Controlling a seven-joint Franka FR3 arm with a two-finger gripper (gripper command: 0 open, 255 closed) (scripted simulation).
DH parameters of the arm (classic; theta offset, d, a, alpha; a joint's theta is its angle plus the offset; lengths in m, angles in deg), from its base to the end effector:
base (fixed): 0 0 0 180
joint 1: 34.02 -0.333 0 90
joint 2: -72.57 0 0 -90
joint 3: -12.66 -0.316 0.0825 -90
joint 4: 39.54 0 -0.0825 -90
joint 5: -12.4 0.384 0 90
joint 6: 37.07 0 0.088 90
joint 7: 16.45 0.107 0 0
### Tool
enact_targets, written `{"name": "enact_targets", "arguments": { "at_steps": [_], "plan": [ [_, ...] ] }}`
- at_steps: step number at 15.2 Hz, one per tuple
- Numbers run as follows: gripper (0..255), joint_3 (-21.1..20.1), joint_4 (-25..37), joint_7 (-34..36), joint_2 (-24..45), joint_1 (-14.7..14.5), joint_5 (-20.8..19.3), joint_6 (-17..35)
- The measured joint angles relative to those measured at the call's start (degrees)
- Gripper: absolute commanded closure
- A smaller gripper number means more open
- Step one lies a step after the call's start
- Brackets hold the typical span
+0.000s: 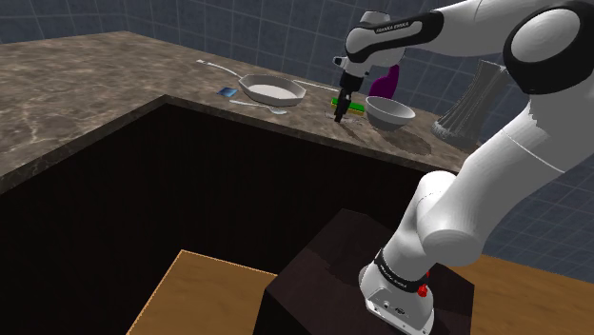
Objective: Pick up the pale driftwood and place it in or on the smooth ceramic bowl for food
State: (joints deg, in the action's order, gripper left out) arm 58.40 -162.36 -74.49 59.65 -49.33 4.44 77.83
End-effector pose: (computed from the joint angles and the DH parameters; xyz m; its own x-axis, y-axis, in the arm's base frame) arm 0.4248 -0.2778 0.4713 0.8517 0.5223 0.0421 0.5226 -0.8525 0.0043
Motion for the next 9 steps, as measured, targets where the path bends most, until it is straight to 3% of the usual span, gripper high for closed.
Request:
{"name": "enact_targets", "arguments": {
  "at_steps": [9],
  "plan": [
    [255,-0.3,1.2,0.3,-0.2,0.1,-0.2,-1.4]
  ]
}}
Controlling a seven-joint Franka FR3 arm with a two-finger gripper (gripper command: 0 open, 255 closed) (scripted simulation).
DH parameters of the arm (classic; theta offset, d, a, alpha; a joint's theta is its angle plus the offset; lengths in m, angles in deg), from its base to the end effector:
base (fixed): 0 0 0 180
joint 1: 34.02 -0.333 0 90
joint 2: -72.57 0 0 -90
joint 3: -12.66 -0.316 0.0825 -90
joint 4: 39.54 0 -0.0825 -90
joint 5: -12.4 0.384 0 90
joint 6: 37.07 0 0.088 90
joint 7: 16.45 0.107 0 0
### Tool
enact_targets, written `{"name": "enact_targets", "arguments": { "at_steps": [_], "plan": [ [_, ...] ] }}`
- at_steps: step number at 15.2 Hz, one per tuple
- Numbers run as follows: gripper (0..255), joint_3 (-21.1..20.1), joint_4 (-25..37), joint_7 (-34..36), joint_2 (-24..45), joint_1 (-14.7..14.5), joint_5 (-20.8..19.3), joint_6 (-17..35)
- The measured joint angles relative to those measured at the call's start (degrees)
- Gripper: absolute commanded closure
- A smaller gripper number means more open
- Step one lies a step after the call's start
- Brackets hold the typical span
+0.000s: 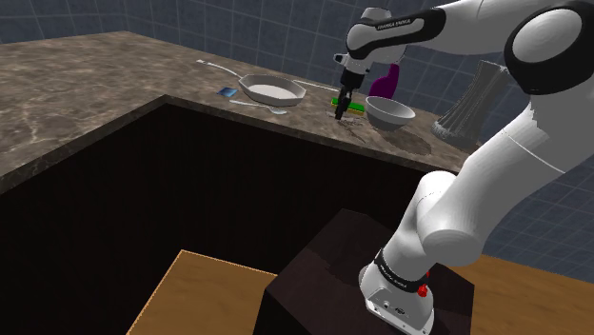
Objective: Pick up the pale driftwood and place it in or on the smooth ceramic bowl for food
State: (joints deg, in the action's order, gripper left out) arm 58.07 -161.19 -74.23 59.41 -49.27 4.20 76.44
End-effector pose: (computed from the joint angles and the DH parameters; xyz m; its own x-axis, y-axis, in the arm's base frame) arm 0.4255 -0.2780 0.4806 0.8522 0.5217 0.0394 0.5219 -0.8530 0.0057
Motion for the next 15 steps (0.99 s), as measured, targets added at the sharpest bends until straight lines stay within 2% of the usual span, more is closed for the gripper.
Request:
{"name": "enact_targets", "arguments": {
  "at_steps": [15],
  "plan": [
    [255,-1.8,10.0,0.8,-1.7,-0.2,-0.5,-11.4]
  ]
}}
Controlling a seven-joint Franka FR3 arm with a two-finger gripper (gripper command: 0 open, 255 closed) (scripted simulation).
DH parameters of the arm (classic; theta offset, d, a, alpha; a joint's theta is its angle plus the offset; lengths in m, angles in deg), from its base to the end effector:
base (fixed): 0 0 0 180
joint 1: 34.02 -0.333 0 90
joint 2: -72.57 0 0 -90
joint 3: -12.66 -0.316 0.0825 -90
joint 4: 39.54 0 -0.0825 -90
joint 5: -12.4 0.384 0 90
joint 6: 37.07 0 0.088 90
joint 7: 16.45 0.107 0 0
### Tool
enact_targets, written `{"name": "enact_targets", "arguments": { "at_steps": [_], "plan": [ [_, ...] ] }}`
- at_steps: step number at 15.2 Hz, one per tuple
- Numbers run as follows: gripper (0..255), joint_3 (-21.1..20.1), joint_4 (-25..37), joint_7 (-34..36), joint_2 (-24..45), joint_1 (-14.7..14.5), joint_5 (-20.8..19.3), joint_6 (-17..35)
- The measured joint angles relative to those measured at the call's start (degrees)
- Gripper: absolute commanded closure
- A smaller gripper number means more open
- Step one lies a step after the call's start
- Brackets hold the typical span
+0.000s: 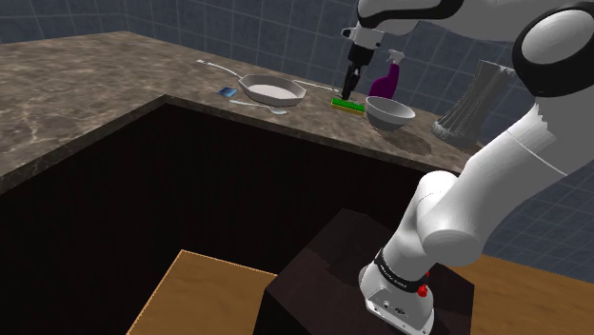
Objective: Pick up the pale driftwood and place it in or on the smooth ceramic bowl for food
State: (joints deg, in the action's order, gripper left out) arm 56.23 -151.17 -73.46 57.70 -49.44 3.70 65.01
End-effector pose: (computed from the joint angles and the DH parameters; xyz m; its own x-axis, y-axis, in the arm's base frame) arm 0.4244 -0.2783 0.5585 0.8526 0.5212 0.0383 0.5213 -0.8533 0.0065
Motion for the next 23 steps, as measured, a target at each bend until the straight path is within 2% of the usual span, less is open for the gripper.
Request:
{"name": "enact_targets", "arguments": {
  "at_steps": [12,17,23],
  "plan": [
    [255,0.0,9.8,-1.2,1.1,-0.3,0.9,-8.9],
    [255,2.6,9.3,-5.7,-1.7,2.0,-1.3,-10.0],
    [255,7.9,10.9,-13.6,-2.7,4.4,-3.1,-11.4]
  ]
}}
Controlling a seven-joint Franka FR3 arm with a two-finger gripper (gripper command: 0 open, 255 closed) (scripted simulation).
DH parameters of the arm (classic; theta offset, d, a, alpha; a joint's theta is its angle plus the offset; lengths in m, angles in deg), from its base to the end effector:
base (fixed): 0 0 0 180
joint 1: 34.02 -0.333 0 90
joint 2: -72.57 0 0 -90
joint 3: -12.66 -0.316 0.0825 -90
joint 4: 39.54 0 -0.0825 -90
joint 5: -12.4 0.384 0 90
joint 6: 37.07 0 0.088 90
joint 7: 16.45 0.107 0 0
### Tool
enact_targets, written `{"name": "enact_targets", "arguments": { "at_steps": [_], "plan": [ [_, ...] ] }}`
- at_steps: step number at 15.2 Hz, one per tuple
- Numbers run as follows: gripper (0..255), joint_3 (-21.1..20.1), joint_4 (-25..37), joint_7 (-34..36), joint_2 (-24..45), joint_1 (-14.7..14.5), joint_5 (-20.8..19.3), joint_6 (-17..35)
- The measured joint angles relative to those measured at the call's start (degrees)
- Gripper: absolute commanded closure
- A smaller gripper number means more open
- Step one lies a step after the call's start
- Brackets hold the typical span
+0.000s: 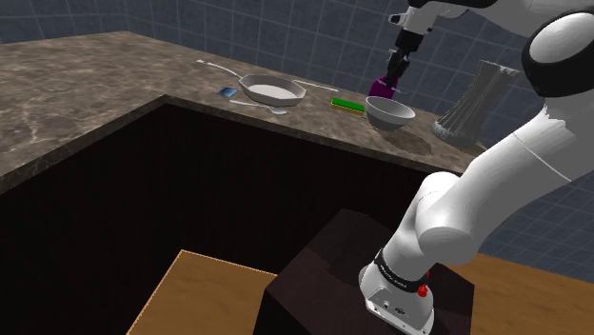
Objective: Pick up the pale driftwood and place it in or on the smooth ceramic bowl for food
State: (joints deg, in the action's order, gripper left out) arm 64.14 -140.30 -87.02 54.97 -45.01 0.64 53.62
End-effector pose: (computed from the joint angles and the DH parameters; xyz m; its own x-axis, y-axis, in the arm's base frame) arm 0.3232 -0.3841 0.6274 0.8536 0.5196 0.0380 0.5197 -0.8543 0.0068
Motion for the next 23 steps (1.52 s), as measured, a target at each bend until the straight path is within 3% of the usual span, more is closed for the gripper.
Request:
{"name": "enact_targets", "arguments": {
  "at_steps": [2,15,23],
  "plan": [
    [255,1.5,0.2,-2.0,-0.1,0.5,-0.3,0.0],
    [255,1.9,-11.1,-1.2,-2.9,2.1,-2.8,9.2],
    [255,2.2,-12.3,-1.2,-2.9,2.1,-2.9,10.5]
  ]
}}
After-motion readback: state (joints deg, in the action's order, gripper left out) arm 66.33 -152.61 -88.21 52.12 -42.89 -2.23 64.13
